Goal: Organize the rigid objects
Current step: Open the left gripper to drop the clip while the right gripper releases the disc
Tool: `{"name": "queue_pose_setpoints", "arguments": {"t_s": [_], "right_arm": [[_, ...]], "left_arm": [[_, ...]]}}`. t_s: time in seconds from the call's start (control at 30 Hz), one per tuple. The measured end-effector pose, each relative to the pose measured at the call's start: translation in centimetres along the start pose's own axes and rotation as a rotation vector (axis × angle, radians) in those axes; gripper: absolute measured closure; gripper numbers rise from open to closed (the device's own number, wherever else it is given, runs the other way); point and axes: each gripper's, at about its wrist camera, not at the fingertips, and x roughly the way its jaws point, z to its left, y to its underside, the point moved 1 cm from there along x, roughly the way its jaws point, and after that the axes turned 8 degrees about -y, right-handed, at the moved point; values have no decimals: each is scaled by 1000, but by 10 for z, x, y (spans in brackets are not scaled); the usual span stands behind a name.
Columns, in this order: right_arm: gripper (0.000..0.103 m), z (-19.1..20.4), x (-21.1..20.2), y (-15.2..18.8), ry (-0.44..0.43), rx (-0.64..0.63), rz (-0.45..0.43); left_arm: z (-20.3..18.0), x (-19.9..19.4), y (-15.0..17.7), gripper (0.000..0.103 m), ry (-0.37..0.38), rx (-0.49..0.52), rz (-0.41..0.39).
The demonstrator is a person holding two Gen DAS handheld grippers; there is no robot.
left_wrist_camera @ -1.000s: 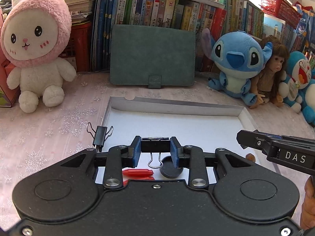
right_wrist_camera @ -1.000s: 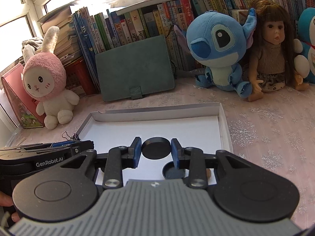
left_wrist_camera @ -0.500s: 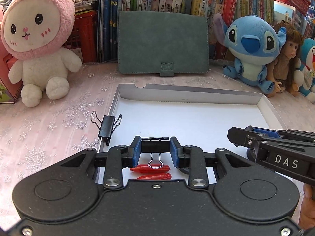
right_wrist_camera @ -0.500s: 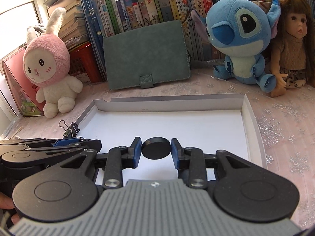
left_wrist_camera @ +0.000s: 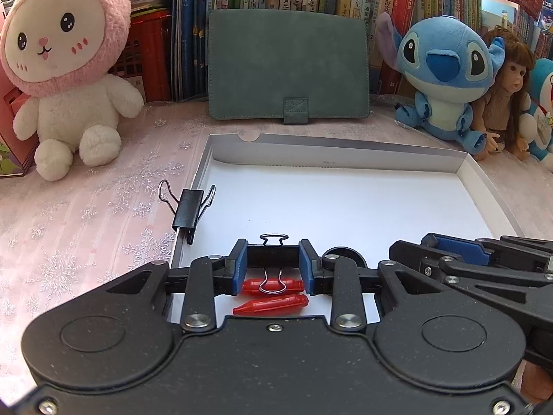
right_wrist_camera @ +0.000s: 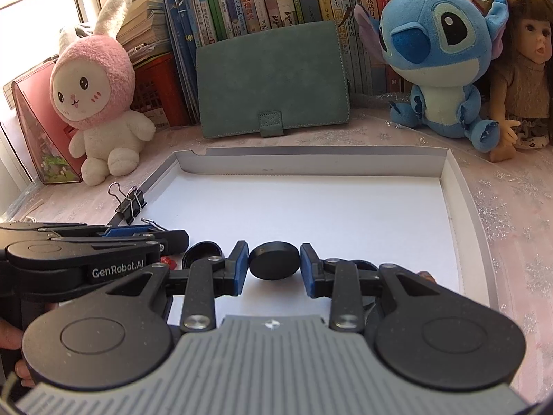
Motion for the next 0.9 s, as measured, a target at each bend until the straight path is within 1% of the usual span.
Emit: {"name": "queue_pose_setpoints", "arguments": {"t_s": [0.17, 0.27, 0.33, 0.37, 0.47, 0.53, 0.6, 0.67, 0.87, 0.9], "right_arm": [[65, 0, -6, 7, -17, -9, 7], [66, 0, -9, 11, -7, -31, 15], [64, -1, -11, 12, -7, -39, 22], [62, -1, -12, 12, -10, -40, 27], [62, -1, -13, 11, -2, -56, 44], [58, 0, -13, 11, 2, -70, 56], [52, 1, -13, 11, 8, -77, 61], [49, 2, -13, 11, 8, -79, 61], [48, 1, -18, 10, 1, -72, 47], [48, 1, -19, 10, 2, -76, 45]], "left_arm": [[1, 2, 1, 73, 6, -11, 3], [1, 2, 2, 73, 2, -9, 2], [1, 1, 2, 73, -1, -6, 0], [1, 1, 3, 73, -2, -4, -2], [-1, 1, 3, 73, -9, 4, -6], [-2, 0, 3, 72, -13, 9, -7], [-3, 0, 3, 70, -11, 6, -5], [-2, 0, 3, 67, -7, 4, -5], [-1, -3, 4, 61, -12, 5, -5], [0, -4, 5, 57, -14, 6, -9]]}}
